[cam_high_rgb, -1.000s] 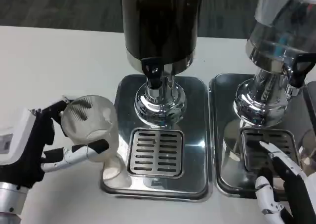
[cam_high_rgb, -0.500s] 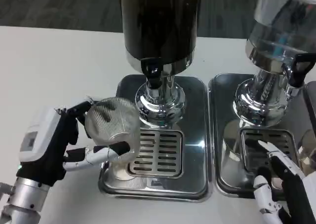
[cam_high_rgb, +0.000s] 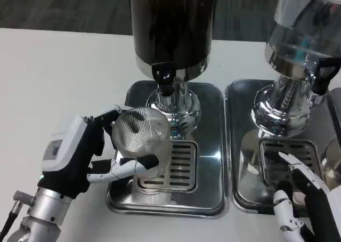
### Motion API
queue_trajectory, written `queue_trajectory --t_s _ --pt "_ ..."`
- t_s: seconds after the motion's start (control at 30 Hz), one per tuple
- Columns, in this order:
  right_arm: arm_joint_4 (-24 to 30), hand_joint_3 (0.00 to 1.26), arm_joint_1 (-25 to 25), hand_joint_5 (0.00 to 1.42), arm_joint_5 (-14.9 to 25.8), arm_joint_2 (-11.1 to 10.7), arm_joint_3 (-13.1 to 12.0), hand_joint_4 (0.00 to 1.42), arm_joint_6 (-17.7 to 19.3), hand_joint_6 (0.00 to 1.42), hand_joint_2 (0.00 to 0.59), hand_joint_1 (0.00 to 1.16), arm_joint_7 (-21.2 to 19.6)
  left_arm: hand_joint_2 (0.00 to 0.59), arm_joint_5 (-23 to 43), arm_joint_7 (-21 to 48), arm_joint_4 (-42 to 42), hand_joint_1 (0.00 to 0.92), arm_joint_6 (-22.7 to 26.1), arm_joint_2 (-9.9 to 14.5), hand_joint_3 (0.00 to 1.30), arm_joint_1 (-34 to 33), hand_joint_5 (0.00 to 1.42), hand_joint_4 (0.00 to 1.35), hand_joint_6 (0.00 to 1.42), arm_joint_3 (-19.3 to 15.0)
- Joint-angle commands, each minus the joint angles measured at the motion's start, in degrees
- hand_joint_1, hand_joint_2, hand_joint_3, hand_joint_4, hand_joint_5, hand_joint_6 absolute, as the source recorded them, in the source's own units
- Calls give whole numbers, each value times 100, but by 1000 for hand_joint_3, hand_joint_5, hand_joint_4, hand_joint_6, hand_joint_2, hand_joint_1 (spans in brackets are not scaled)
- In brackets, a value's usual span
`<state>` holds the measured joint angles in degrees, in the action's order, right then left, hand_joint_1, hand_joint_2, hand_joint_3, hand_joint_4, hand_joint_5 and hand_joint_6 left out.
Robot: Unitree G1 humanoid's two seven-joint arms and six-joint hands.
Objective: Grasp the cup under the faucet to collect the drink, then remove the cup.
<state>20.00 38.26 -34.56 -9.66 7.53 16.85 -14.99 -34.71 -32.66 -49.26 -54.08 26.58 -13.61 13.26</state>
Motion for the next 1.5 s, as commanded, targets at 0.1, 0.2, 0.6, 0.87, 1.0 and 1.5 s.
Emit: queue_trajectory --t_s 0.1,0.2,0.6,0.87,1.0,1.5 --pt "119 250 115 159 -13 8 -22 164 59 113 571 132 -38 99 -38 55 -121 346 73 -102 617 -221 913 669 1260 100" --pt "143 250 166 159 -11 15 -31 164 56 113 571 134 -44 97 -62 55 -189 344 120 -152 618 -277 914 670 1260 166" --pt "250 250 307 159 -2 28 -59 164 45 113 571 139 -31 95 -133 57 -457 341 223 -309 618 -452 905 662 1260 331" --pt "314 250 404 159 27 22 -104 164 53 113 571 142 -39 94 -211 14 -691 340 322 -371 618 -579 895 654 1227 429" --pt "374 250 438 159 -33 53 -71 164 20 113 571 143 -34 96 -208 15 -756 336 325 -358 616 -609 887 645 1225 443" --pt "428 258 395 159 -130 138 -21 164 -20 113 576 146 -2 94 -197 44 -932 325 363 -351 591 -714 861 629 1197 469"
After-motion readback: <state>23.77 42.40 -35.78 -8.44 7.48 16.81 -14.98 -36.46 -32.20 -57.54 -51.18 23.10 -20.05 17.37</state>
